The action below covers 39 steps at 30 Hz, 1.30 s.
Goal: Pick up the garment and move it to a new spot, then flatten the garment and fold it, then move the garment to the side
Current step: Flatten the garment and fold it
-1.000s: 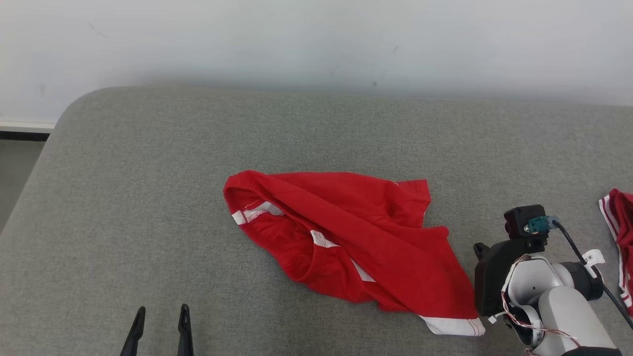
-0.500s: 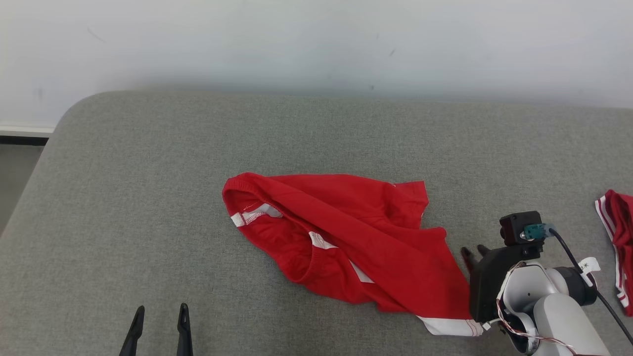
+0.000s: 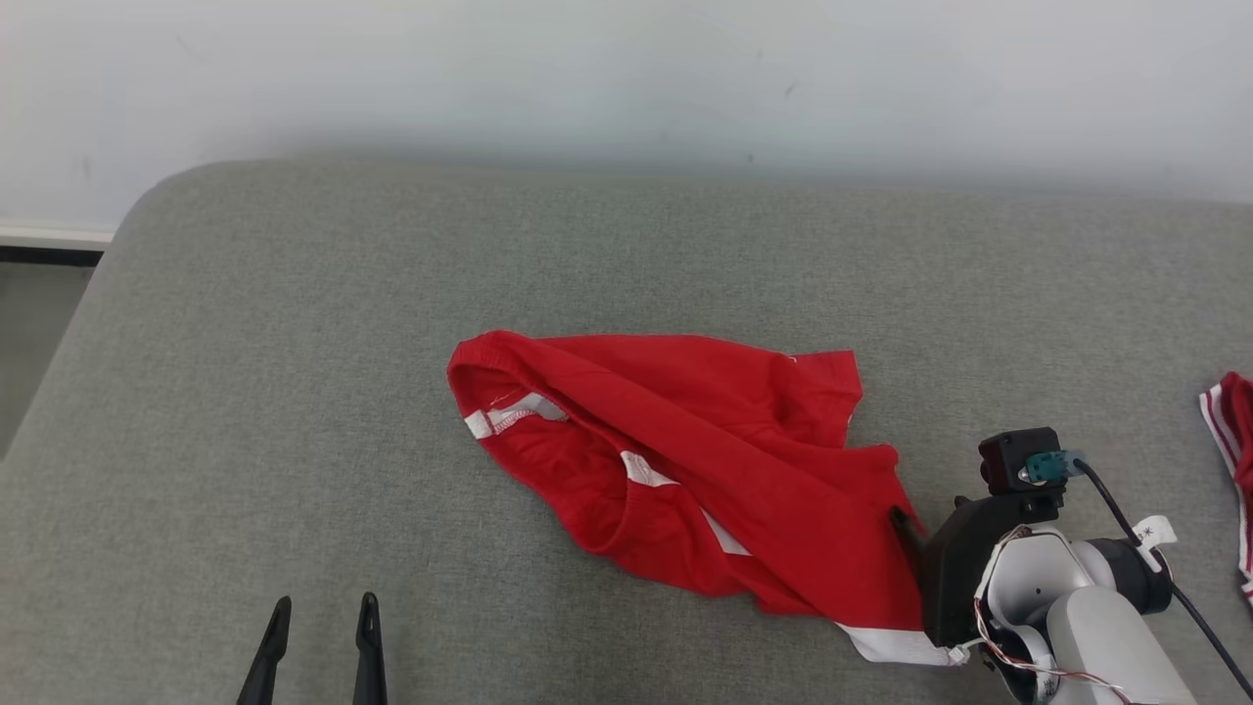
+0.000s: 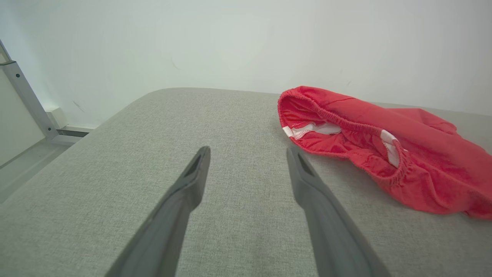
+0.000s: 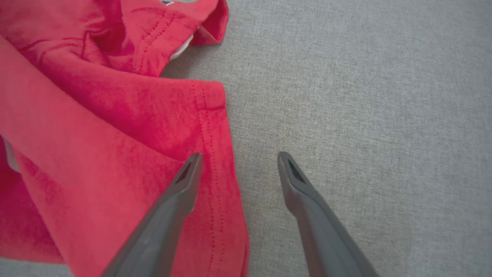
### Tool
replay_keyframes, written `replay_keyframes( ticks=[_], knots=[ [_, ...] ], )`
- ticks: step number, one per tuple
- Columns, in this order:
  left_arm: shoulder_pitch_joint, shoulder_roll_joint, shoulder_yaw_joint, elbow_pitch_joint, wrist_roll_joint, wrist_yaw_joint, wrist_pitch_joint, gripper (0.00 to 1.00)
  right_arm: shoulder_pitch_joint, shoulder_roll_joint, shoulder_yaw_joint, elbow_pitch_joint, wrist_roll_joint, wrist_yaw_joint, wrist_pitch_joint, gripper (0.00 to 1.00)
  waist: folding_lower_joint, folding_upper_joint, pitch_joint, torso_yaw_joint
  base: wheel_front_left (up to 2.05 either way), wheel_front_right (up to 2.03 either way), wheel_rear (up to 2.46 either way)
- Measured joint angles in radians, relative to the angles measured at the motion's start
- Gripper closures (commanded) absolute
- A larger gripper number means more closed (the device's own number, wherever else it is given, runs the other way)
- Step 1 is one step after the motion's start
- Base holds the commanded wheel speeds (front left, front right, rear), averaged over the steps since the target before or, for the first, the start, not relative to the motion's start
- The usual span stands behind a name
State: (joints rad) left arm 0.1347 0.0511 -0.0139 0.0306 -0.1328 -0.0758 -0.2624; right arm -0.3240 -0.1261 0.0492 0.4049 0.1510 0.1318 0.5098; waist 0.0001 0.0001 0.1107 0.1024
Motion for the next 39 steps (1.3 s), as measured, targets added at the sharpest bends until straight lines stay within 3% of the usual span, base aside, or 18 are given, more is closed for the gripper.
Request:
replay_keyframes(
  ticks=[9,10,12,13,20,30,39],
  knots=[
    [-0.009,0.000,-0.004,0.000,0.000,0.005,0.000,0.00,-0.019,0.009,0.014,0.063,-0.021,0.000,0.001,0.00,0.0000,-0.0001,0.017,0.034,0.00,0.00,0.00],
    [-0.009,0.000,-0.005,-0.001,0.000,0.005,0.000,0.00,-0.023,0.010,0.015,0.068,-0.022,0.000,0.001,0.20,0.0000,0.0000,0.019,0.038,0.00,0.00,0.00],
    [-0.009,0.000,-0.006,-0.001,0.000,0.005,0.000,0.00,-0.029,0.012,0.017,0.077,-0.022,0.000,-0.001,0.89,0.0000,0.0000,0.021,0.043,0.00,0.00,0.00],
    [-0.010,0.000,-0.005,-0.001,0.000,0.005,0.000,0.00,-0.030,0.012,0.019,0.078,-0.026,0.000,-0.010,1.00,0.0000,0.0000,0.022,0.046,0.00,0.00,0.00],
    [-0.011,0.000,-0.005,-0.001,0.000,0.006,0.000,0.00,-0.036,0.007,0.002,0.059,-0.060,0.000,-0.054,1.00,0.0000,0.0000,0.022,0.048,0.00,0.00,0.00],
    [-0.007,0.000,-0.007,-0.003,0.000,0.005,0.000,0.00,-0.037,0.007,-0.124,-0.071,-0.093,0.000,-0.036,1.00,0.0000,0.0000,0.022,0.020,0.00,0.00,0.00],
    [-0.023,0.000,-0.032,-0.012,0.002,-0.003,0.000,0.00,-0.169,0.010,-0.225,0.017,-0.109,0.000,-0.032,1.00,0.0000,0.0000,0.048,0.054,0.00,0.00,0.00]
  ],
)
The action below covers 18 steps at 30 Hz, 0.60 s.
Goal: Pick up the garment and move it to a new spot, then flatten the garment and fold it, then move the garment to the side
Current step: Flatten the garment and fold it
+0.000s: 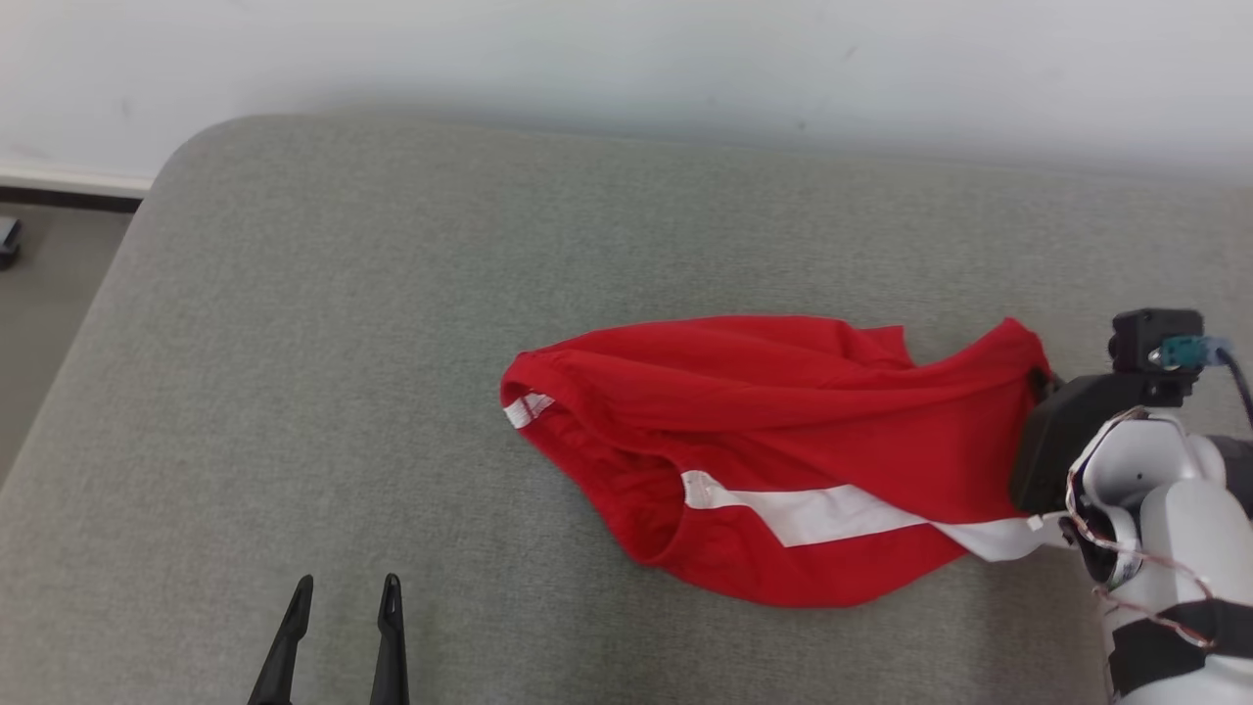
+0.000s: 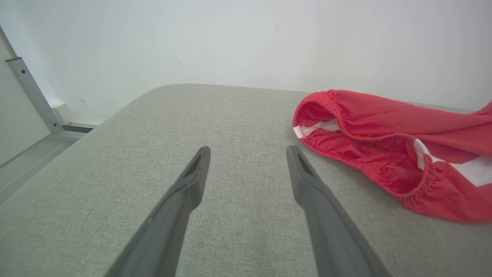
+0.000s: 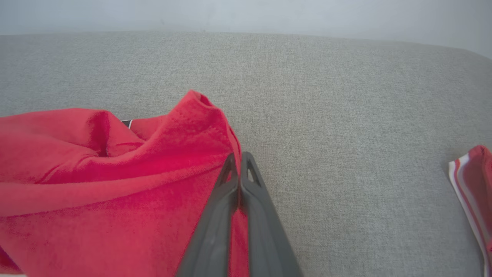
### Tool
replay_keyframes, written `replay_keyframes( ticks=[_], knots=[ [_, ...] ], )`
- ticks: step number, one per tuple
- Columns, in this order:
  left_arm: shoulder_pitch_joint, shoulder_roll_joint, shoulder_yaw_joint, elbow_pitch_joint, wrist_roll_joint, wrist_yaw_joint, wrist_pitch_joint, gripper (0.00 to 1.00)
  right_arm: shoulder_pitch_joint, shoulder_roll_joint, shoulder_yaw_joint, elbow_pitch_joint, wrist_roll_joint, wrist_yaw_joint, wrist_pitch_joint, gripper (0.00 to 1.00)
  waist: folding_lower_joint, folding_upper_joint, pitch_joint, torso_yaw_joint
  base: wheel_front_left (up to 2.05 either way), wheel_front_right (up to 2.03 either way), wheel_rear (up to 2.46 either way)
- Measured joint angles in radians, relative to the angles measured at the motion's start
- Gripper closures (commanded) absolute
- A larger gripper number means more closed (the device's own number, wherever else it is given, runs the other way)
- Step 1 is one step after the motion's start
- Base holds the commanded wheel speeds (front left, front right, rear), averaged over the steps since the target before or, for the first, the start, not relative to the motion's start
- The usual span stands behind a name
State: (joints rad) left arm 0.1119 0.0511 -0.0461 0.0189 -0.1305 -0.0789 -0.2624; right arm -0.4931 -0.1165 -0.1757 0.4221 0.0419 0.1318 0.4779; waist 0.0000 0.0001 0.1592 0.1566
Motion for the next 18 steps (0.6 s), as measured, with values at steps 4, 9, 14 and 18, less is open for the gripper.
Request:
replay_keyframes(
  ticks=[4,9,14,18],
  knots=[
    [-0.012,0.000,-0.011,-0.008,0.000,0.000,0.000,0.00,-0.063,-0.003,-0.057,0.074,-0.025,0.000,-0.018,1.00,0.0000,0.0000,0.016,0.031,0.00,0.00,0.00],
    [-0.026,0.000,-0.029,-0.014,-0.002,0.005,0.000,0.00,-0.137,-0.005,-0.132,0.165,-0.078,0.000,-0.063,0.00,0.0001,0.0000,0.044,0.068,0.00,0.00,0.00],
    [-0.035,0.000,-0.035,-0.018,-0.003,0.017,0.000,0.00,-0.176,-0.002,-0.170,0.224,-0.122,0.000,-0.126,0.00,0.0001,0.0000,0.067,0.094,0.00,0.00,0.00],
    [-0.035,0.000,-0.029,-0.019,-0.003,0.017,0.000,0.00,-0.181,0.003,-0.173,0.237,-0.124,0.000,-0.189,0.00,0.0001,0.0001,0.067,0.089,0.00,0.00,0.00]
  ],
)
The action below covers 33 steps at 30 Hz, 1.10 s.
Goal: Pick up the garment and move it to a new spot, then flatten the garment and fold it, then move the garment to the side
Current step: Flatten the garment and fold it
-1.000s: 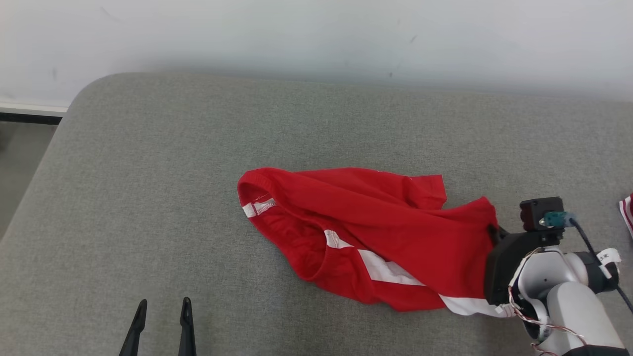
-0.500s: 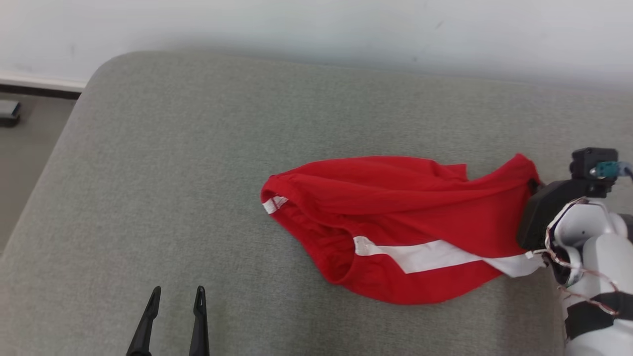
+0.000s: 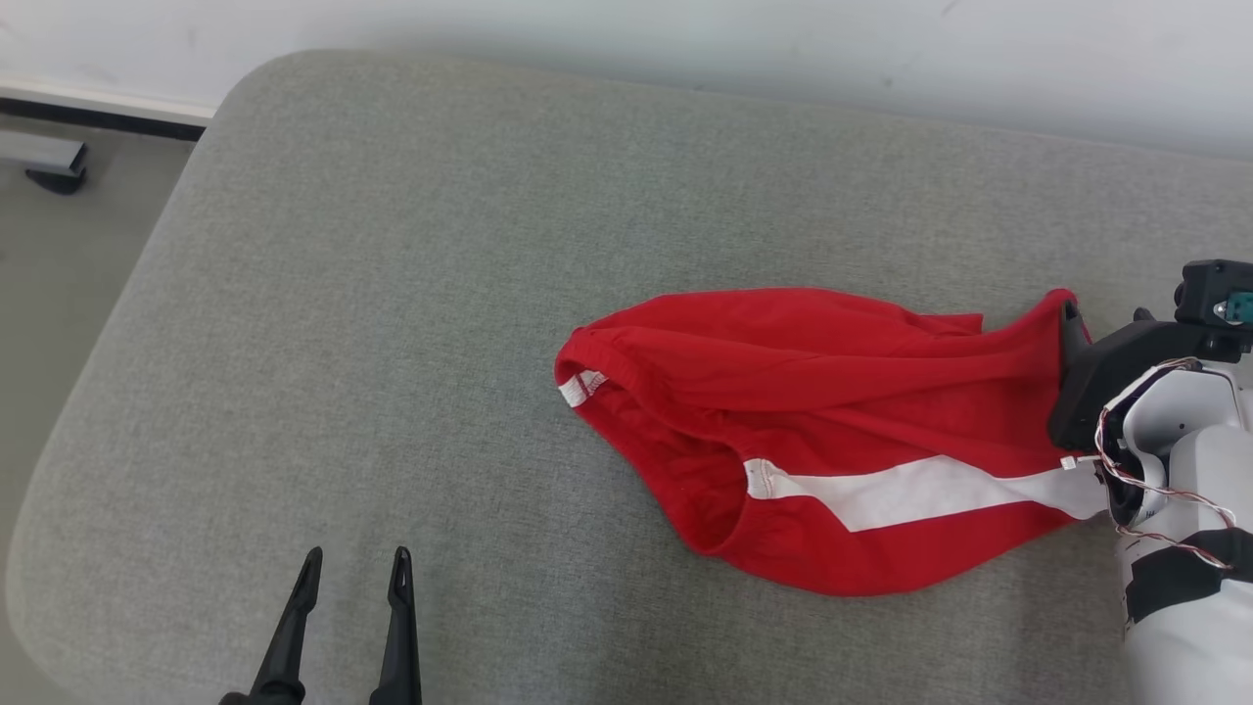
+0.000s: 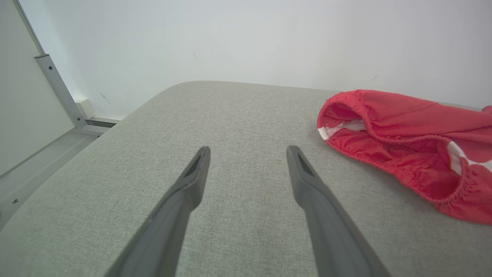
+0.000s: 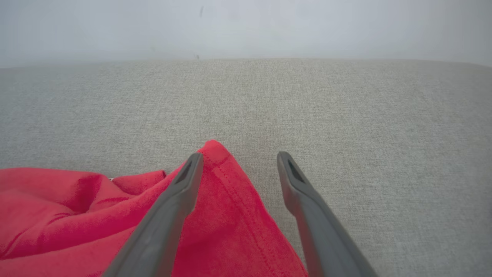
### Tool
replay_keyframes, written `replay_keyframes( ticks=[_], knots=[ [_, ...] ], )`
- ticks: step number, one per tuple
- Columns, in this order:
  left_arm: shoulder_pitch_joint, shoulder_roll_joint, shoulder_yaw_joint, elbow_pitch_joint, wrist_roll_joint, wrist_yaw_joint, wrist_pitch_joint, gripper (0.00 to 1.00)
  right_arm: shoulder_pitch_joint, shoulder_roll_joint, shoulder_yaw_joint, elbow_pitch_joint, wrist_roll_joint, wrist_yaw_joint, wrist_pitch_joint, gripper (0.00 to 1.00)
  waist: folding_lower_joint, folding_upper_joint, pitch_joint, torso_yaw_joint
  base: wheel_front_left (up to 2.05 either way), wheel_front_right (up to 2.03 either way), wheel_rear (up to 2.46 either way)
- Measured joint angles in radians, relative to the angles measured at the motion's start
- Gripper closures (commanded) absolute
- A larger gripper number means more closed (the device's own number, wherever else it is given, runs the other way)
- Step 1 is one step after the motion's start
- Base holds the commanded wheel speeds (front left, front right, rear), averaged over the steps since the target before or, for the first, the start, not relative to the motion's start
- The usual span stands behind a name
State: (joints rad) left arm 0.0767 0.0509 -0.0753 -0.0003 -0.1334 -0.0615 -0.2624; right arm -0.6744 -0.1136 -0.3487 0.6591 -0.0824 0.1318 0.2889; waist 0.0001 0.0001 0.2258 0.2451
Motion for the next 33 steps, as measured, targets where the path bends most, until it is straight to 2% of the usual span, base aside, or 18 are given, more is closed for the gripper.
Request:
replay_keyframes(
  ticks=[8,23,28,33],
  knots=[
    [0.005,0.000,0.013,-0.001,0.002,-0.001,0.000,0.00,0.096,0.009,0.062,-0.090,0.066,0.000,-0.151,0.00,-0.0002,0.0000,-0.033,-0.053,0.00,0.00,0.00],
    [0.045,0.000,0.034,0.012,0.001,-0.008,0.000,0.00,0.515,0.056,0.157,-0.426,0.111,0.000,-0.484,0.00,-0.0003,-0.0001,-0.125,-0.177,0.00,0.00,0.00],
    [0.056,0.000,0.035,0.015,-0.001,-0.003,0.000,0.00,0.621,0.062,0.195,-0.513,0.088,0.000,-0.536,0.00,-0.0003,-0.0001,-0.153,-0.214,0.00,0.00,0.00],
    [0.069,0.000,0.039,0.017,-0.010,0.000,0.000,0.00,0.708,0.063,0.219,-0.560,0.119,0.000,-0.548,0.00,-0.0003,-0.0001,-0.177,-0.248,0.00,0.00,0.00]
  ],
)
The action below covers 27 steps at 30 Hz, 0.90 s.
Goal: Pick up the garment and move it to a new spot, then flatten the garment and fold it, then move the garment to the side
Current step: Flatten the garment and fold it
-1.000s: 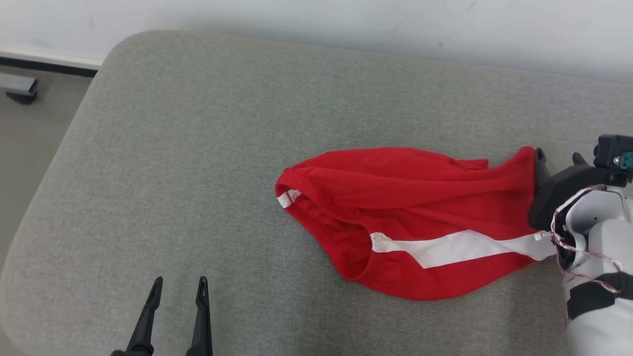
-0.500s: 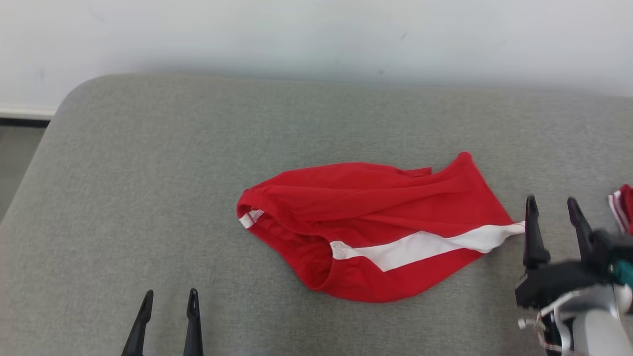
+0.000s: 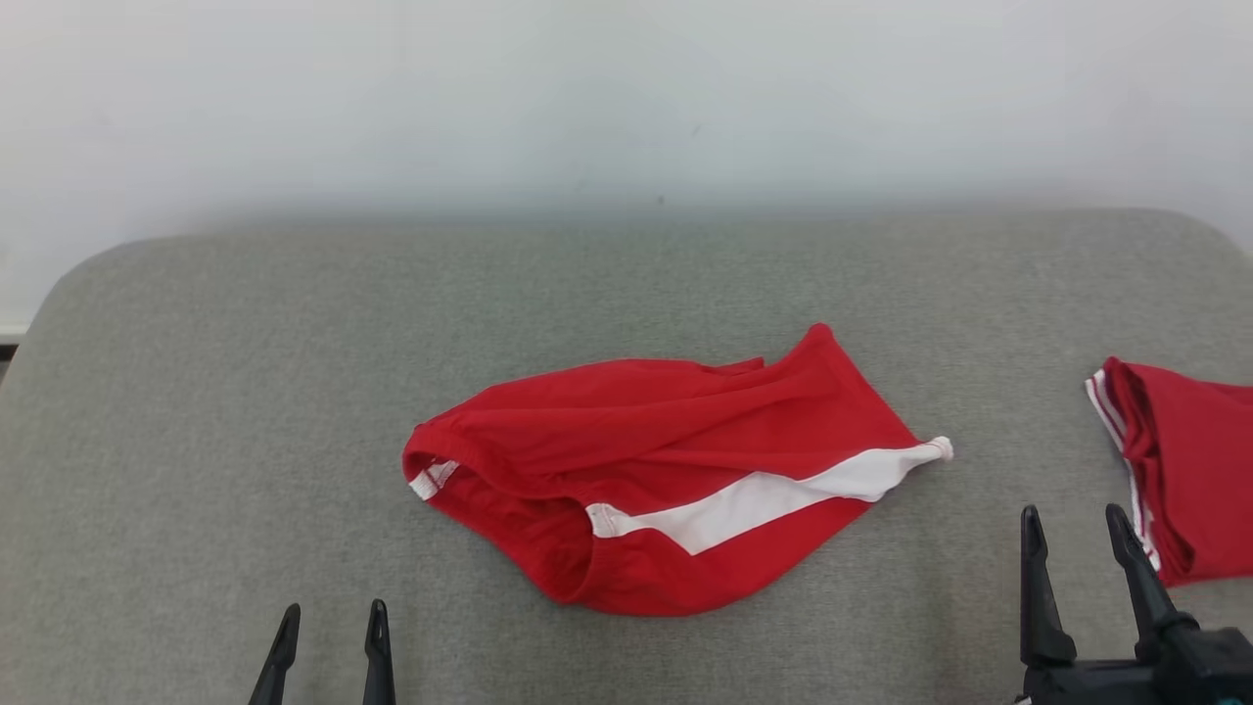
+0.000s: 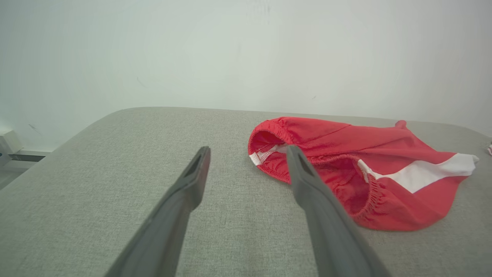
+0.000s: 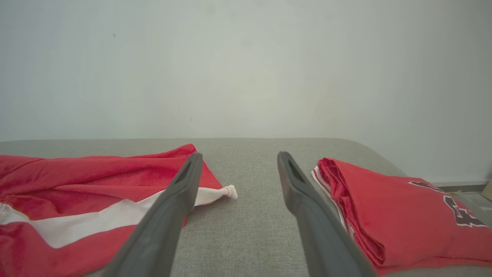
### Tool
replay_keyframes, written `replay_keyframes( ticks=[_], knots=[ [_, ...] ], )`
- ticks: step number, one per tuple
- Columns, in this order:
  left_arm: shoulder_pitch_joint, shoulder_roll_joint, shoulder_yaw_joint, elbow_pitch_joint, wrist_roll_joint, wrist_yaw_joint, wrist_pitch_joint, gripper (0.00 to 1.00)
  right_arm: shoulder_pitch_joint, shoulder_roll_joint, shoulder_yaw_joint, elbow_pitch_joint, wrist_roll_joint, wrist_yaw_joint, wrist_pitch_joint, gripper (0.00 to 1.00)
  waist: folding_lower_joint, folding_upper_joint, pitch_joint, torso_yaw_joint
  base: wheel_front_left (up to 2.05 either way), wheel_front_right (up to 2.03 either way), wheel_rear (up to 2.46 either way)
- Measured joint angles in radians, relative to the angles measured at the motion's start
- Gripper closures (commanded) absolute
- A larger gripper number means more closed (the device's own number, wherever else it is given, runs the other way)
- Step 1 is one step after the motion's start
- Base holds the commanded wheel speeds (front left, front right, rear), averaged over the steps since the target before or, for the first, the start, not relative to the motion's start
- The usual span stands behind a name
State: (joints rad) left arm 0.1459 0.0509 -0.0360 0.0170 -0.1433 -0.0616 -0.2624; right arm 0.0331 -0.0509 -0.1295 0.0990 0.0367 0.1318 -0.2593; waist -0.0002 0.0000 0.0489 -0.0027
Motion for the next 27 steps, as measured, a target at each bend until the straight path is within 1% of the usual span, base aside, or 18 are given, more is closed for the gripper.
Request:
replay_keyframes(
  ticks=[4,8,13,16,27],
  knots=[
    [0.019,0.000,0.005,0.009,-0.011,0.009,0.000,0.00,0.047,0.001,0.019,-0.064,0.008,0.000,-0.002,0.00,0.0000,0.0000,-0.019,-0.025,0.00,0.00,0.00],
    [0.019,0.000,0.004,0.020,-0.020,0.009,0.000,0.00,0.081,0.000,0.031,-0.074,0.014,0.000,-0.003,0.00,0.0000,-0.0001,-0.032,-0.044,0.00,0.00,0.00],
    [0.019,0.000,0.000,0.040,-0.030,0.008,0.000,0.00,0.108,0.001,0.057,-0.052,0.017,0.000,-0.005,0.00,0.0001,-0.0001,-0.051,-0.064,0.00,0.00,0.00],
    [0.019,0.000,-0.004,0.050,-0.034,0.007,0.000,0.00,0.114,0.001,0.066,-0.033,0.024,0.000,-0.004,0.00,0.0001,0.0000,-0.058,-0.070,0.00,0.00,0.00],
    [0.020,0.000,-0.001,0.053,-0.036,0.007,0.000,0.00,0.109,0.001,0.067,-0.042,0.029,0.000,-0.005,0.00,0.0001,-0.0001,-0.062,-0.062,0.00,0.00,0.00]
  ],
)
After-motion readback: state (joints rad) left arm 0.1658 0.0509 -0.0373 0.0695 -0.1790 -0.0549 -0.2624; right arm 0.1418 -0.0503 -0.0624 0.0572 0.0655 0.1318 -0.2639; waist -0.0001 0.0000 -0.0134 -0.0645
